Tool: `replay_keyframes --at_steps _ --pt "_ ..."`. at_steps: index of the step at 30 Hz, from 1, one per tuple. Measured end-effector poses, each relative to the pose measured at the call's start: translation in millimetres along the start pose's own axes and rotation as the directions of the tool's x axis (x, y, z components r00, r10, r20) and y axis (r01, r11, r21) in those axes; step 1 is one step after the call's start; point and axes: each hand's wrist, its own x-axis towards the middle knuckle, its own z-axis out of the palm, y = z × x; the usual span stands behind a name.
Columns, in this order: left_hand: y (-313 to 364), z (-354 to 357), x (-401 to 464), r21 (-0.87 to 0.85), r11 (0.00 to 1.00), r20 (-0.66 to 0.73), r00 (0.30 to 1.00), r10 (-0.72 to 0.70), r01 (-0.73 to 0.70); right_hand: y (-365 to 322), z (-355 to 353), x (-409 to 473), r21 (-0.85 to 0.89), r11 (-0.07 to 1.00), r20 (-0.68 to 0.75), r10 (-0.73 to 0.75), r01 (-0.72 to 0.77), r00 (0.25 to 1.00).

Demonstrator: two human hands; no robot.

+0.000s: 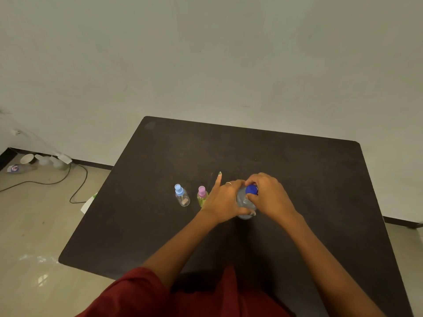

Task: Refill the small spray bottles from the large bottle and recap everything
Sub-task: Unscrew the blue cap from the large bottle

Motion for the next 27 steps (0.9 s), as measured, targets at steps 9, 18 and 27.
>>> replay_keyframes --at_steps 9,18,27 --pt "6 5 1 0.060 0.998 -0.060 0.998 -0.026 0.030 2 -10 -7 0.007 1.000 0.063 -0.018 0.018 0.998" --pt "25 -18 1 -0.067 0.997 -0.184 0.983 0.016 -0.029 -6 -39 -14 0.089 0.994 -0.145 -0.051 0.065 0.988" --pt "32 -29 1 -0.260 0.964 -0.220 0.975 -0.007 -0.052 -11 -61 -21 0.212 0.973 -0.162 -0.061 0.095 0.985"
